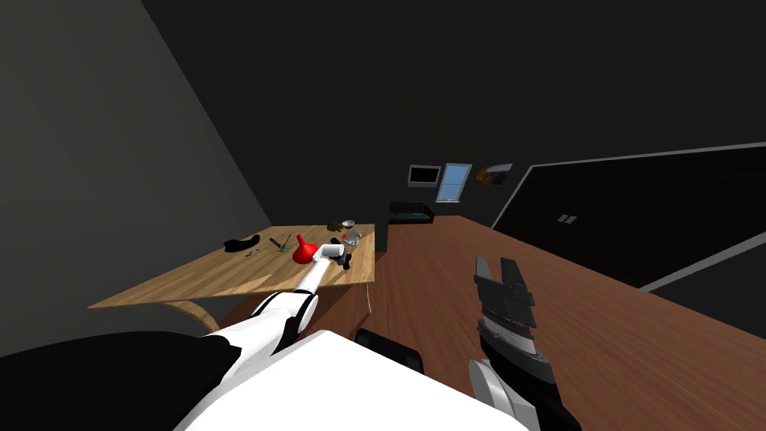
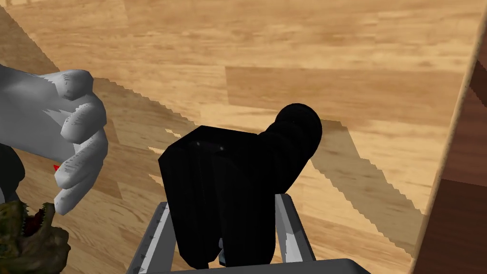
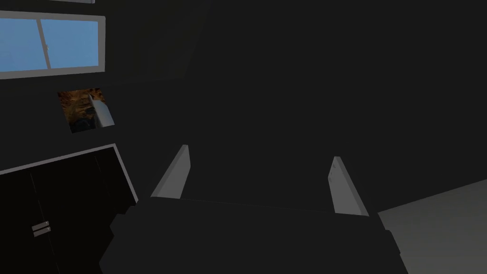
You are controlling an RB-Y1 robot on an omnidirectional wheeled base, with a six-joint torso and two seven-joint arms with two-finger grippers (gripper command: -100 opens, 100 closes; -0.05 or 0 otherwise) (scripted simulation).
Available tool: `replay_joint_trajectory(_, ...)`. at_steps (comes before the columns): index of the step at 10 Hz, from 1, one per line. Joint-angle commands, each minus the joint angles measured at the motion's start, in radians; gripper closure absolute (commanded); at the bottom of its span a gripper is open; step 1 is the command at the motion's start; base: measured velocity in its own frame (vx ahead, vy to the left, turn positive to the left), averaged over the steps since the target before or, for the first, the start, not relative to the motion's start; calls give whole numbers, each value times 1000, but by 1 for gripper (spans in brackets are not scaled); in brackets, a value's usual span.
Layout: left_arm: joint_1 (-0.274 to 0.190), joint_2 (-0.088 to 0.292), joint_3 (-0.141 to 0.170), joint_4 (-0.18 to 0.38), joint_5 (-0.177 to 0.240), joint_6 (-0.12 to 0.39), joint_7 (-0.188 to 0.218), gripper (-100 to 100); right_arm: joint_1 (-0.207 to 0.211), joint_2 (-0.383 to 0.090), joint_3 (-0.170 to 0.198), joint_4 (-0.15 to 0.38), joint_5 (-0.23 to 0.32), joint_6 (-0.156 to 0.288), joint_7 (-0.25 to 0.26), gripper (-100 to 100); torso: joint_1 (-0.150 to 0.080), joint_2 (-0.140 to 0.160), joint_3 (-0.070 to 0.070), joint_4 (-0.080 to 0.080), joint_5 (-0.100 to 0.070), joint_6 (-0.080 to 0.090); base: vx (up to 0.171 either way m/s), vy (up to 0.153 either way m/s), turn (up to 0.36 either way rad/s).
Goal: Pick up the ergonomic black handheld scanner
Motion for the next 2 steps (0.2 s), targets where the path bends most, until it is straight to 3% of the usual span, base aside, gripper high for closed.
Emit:
replay_joint_trajectory(1,0,0,0,0,0,0,0,100,0,0,0,0,0,0,0,0,0,0,0,0,0,0,20,-44,45)
replay_joint_trajectory(2,0,0,0,-2,1,3,-3,0,0,0,0,0,0,0,0,0,2,1,0,0,0,1,3,-8,-5)
